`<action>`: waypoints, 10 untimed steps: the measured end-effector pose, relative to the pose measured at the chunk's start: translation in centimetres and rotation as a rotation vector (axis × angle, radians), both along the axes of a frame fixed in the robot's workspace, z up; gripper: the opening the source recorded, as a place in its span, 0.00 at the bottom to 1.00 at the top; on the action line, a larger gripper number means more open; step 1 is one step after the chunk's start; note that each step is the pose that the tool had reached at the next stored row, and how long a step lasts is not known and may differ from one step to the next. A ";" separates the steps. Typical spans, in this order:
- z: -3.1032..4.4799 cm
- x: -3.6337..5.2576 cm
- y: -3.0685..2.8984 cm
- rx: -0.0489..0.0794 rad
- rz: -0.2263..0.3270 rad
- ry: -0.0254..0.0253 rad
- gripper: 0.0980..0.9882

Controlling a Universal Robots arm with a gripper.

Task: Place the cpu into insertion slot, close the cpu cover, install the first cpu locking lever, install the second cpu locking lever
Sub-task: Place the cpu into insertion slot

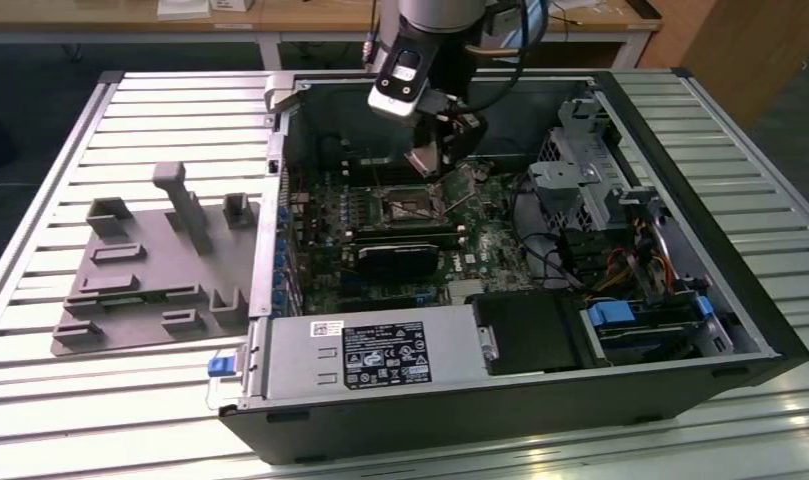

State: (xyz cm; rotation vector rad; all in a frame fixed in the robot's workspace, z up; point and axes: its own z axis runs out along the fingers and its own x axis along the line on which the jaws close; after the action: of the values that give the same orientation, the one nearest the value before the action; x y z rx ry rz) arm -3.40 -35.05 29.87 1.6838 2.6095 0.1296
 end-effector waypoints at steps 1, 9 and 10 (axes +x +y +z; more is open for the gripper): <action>-0.04 -0.01 0.00 0.000 -0.015 -0.0001 0.49; -0.43 -0.05 0.00 0.000 -0.138 0.0000 0.49; -0.46 -0.05 0.00 0.000 -0.155 0.0000 0.49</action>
State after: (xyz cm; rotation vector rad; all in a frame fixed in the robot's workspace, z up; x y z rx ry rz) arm -3.45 -35.05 29.40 1.8768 2.4666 0.1249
